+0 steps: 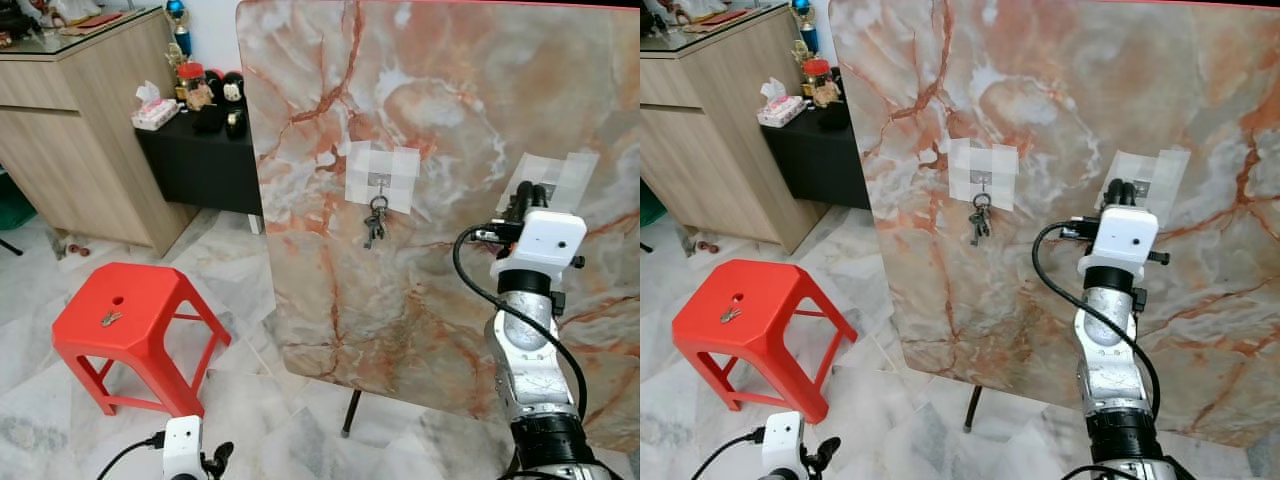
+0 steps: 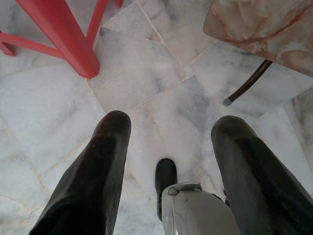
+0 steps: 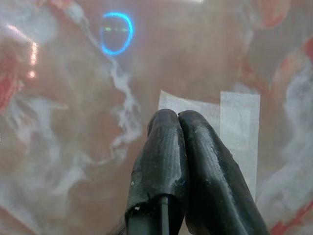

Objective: Hang keys on a hook

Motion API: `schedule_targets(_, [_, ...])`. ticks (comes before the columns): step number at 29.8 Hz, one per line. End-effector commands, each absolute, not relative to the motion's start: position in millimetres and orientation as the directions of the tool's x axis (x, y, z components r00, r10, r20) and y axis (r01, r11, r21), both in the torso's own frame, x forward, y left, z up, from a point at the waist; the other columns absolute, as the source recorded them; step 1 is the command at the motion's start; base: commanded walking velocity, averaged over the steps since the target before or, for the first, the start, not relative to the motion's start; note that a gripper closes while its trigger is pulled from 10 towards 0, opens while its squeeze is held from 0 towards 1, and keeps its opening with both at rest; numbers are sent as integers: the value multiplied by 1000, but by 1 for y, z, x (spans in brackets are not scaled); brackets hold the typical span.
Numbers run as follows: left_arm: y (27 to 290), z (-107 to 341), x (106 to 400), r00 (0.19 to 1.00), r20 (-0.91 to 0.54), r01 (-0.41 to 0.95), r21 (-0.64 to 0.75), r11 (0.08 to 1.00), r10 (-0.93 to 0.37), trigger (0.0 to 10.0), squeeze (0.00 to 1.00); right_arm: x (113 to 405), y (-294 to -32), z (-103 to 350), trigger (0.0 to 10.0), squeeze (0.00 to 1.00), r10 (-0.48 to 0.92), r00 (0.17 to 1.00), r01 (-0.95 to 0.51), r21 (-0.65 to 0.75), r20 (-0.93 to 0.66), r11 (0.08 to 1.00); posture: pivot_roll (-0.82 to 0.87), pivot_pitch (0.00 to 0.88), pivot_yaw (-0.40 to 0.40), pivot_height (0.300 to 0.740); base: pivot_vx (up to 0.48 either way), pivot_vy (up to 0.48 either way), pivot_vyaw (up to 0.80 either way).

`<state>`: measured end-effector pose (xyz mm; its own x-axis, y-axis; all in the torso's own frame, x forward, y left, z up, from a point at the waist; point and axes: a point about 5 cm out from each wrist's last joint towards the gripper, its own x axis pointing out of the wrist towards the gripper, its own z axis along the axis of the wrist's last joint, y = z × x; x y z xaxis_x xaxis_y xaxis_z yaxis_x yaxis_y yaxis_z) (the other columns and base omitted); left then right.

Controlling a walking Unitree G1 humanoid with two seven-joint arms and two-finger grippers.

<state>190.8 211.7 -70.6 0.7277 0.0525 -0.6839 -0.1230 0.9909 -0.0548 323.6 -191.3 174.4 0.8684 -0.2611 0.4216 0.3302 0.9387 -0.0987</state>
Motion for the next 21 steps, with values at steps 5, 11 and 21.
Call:
schedule_targets(5, [215, -73, 187, 710, -702, -135, -51, 990, 61, 10000, 0, 330, -196, 192, 10000, 0, -274, 838, 359, -98, 473, 928, -11, 0, 5, 740, 0, 0, 0])
schedule_targets(11, [215, -73, 187, 709, -702, -135, -51, 990, 61, 10000, 0, 336, -202, 198, 10000, 0, -281, 829, 382, -123, 484, 916, -11, 0, 6, 740, 0, 0, 0])
schedule_targets(21, [213, -73, 187, 708, -704, -133, -51, 990, 59, 10000, 0, 348, -222, 189, 10000, 0, -362, 843, 448, -145, 398, 882, -11, 0, 8, 740, 0, 0, 0])
